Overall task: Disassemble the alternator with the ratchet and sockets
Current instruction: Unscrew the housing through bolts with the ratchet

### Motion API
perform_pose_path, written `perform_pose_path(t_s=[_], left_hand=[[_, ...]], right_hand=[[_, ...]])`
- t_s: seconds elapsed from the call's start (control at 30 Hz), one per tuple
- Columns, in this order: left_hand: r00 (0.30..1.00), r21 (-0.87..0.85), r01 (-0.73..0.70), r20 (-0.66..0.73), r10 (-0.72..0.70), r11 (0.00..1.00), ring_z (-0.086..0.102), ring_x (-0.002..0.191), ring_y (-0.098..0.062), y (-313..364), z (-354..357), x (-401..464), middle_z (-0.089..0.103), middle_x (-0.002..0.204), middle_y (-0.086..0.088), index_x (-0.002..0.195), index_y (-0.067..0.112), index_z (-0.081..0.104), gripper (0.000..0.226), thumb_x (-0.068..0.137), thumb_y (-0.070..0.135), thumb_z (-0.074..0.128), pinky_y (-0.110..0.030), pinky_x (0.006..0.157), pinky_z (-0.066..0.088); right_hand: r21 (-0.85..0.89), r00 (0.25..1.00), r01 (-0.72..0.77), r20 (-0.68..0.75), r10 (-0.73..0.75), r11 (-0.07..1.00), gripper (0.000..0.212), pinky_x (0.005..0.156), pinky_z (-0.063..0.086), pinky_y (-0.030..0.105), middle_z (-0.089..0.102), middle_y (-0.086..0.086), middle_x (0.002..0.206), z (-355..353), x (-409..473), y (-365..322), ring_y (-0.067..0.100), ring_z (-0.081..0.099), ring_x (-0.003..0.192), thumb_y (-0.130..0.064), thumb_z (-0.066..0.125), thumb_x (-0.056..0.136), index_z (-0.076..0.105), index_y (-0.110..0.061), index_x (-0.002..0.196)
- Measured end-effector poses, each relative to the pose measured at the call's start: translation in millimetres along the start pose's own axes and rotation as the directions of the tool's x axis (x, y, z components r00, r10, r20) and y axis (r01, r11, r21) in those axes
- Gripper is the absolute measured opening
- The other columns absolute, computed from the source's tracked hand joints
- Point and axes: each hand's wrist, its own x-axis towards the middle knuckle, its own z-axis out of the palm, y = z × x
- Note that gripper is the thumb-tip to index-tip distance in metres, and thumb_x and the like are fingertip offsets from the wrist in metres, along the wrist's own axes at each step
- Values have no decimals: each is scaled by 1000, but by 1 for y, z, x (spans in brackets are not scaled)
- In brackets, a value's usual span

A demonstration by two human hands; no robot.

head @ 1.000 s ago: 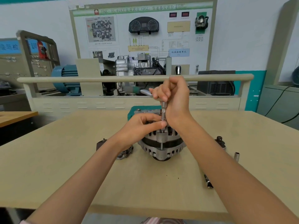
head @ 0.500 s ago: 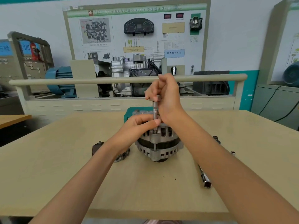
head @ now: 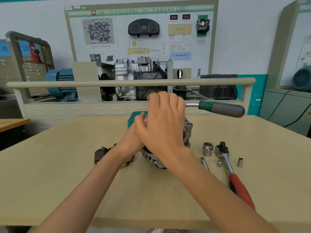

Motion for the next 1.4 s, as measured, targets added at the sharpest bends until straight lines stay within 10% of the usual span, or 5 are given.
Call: perform_pose_path(t_s=[0.13,0.4,0.73,1.27,1.4], left_hand=[[999,-49,39,13,-39,998,60,64,5,2,3,2,67,63,12,66,34,69,30,79,11,54,-22,64,50],[992,-154,92,98,-77,984,66,106,-15,3,3,2,72,106,0,105,19,72,31,82,36,60,-31,95,48],[1000,-62,-9,11,10,998,59,67,10,8,5,-2,67,68,20,73,46,69,52,84,0,51,-12,62,49],[997,-93,40,68,-34,995,67,87,-1,9,9,0,73,85,14,79,41,72,41,93,7,52,-13,77,49],[994,-90,89,72,-82,992,65,103,-10,10,7,2,73,103,6,95,35,73,20,92,25,56,-33,97,48]], right_hand=[[466,993,-120,39,115,877,30,86,26,30,55,-6,78,0,15,-2,17,44,86,-33,38,76,63,-16,81],[609,804,-494,592,-59,-620,57,82,46,34,33,0,36,4,48,36,18,43,45,-20,30,92,42,-15,36],[175,991,0,134,-24,985,32,91,30,33,53,4,93,-10,4,4,20,45,93,-29,36,79,60,-9,85],[232,977,-206,103,186,951,39,104,20,34,56,-1,64,-1,33,16,16,52,76,-37,40,93,55,-10,69],[804,891,-438,449,71,403,51,77,43,21,56,11,51,9,51,27,8,60,64,-17,39,94,45,-2,46]])
